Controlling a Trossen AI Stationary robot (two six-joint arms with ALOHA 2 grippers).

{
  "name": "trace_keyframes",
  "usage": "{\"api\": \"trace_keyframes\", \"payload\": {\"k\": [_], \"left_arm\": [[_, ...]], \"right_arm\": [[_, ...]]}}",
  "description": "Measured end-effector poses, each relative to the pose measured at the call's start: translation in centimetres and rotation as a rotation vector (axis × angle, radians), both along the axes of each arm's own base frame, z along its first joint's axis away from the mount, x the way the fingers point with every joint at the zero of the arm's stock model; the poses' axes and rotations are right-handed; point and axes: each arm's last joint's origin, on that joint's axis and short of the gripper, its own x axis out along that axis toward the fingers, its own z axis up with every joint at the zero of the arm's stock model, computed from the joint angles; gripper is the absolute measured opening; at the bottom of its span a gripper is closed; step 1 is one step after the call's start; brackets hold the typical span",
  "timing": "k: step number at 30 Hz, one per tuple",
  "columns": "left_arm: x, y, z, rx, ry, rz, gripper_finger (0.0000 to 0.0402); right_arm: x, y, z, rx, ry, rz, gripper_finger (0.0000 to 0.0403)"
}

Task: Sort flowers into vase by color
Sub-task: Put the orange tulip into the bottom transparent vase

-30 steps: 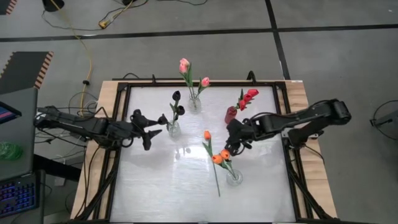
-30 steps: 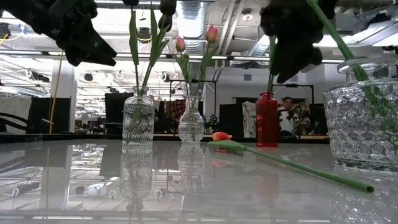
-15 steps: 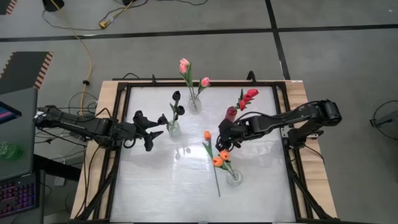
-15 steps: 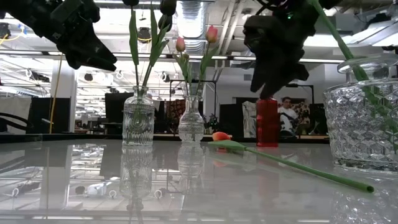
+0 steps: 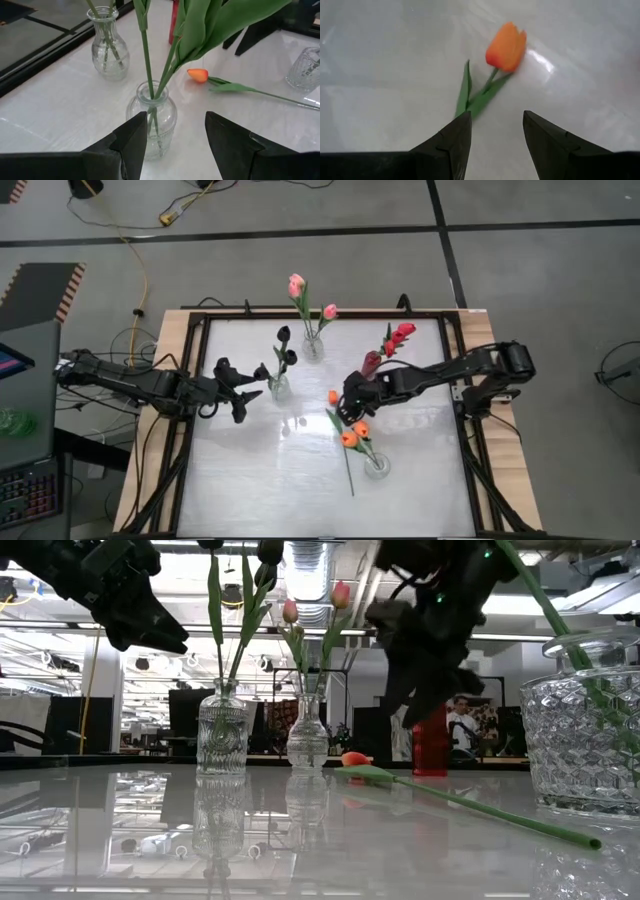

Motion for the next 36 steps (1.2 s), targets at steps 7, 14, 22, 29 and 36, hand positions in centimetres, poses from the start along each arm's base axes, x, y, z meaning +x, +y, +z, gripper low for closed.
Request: {"api": "trace_keyframes", "payload": {"k": [7, 14, 22, 29, 36], "left_arm": [[0.0, 0.0, 0.0, 0.0, 0.001, 0.0, 0.0187], [0.0, 0.0, 0.0, 0.0, 0.0, 0.001, 0.0187], [0.0, 0.0, 0.0, 0.0, 0.001, 0.0, 0.0187], [0.0, 0.0, 0.0, 0.0, 0.001, 0.0, 0.0187], [0.0, 0.0, 0.0, 0.0, 0.002, 0.001, 0.0187]], "right_arm": [[1.5, 0.2, -2.6, 0.008, 0.013, 0.007, 0.0205], [2.7, 0.3, -4.3, 0.008, -0.009, 0.007, 0.0205], [3.3, 0.3, -5.6, 0.004, -0.009, 0.005, 0.0205], [3.5, 0.3, -6.5, -0.001, 0.01, 0.003, 0.0205], [3.4, 0.3, -6.6, -0.006, 0.021, 0.001, 0.0172]]}}
